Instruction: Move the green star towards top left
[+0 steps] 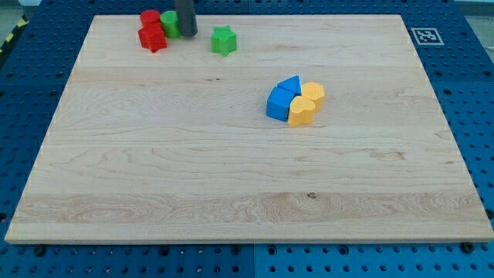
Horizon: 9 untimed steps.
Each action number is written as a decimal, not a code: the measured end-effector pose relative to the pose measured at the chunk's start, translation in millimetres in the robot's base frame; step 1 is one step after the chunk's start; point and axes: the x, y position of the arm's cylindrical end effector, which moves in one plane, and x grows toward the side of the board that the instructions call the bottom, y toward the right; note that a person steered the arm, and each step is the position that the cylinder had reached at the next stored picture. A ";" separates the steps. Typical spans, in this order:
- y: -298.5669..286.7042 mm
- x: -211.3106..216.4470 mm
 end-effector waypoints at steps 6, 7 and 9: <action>168.3 19.4; 167.8 31.0; 127.0 46.4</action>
